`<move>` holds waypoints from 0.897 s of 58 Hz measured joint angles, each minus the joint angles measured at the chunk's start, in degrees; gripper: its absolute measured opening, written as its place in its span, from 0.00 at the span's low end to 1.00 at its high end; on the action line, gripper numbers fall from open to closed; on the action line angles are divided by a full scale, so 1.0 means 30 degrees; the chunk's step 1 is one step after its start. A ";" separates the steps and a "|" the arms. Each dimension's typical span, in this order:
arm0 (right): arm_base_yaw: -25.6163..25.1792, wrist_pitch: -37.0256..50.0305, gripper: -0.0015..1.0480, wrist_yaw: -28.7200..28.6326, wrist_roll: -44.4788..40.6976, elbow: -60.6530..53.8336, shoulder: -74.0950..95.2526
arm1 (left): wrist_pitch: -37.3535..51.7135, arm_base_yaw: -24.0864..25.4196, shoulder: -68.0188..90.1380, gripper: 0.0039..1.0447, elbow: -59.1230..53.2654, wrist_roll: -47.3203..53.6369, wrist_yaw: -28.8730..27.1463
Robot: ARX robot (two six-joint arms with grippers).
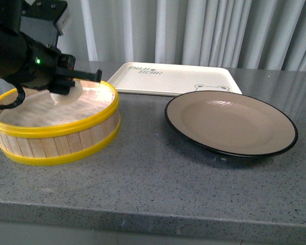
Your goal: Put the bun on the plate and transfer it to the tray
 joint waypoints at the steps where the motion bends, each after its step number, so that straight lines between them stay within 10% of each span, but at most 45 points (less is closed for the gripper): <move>1: 0.0000 0.0000 0.92 0.0000 0.0000 0.0000 0.0000 | -0.0029 -0.0036 -0.0058 0.03 0.0029 -0.0044 0.0022; 52: 0.0000 0.0000 0.92 0.0000 0.0000 0.0000 0.0000 | -0.2222 -0.9165 0.2914 0.03 0.4918 0.2025 0.0590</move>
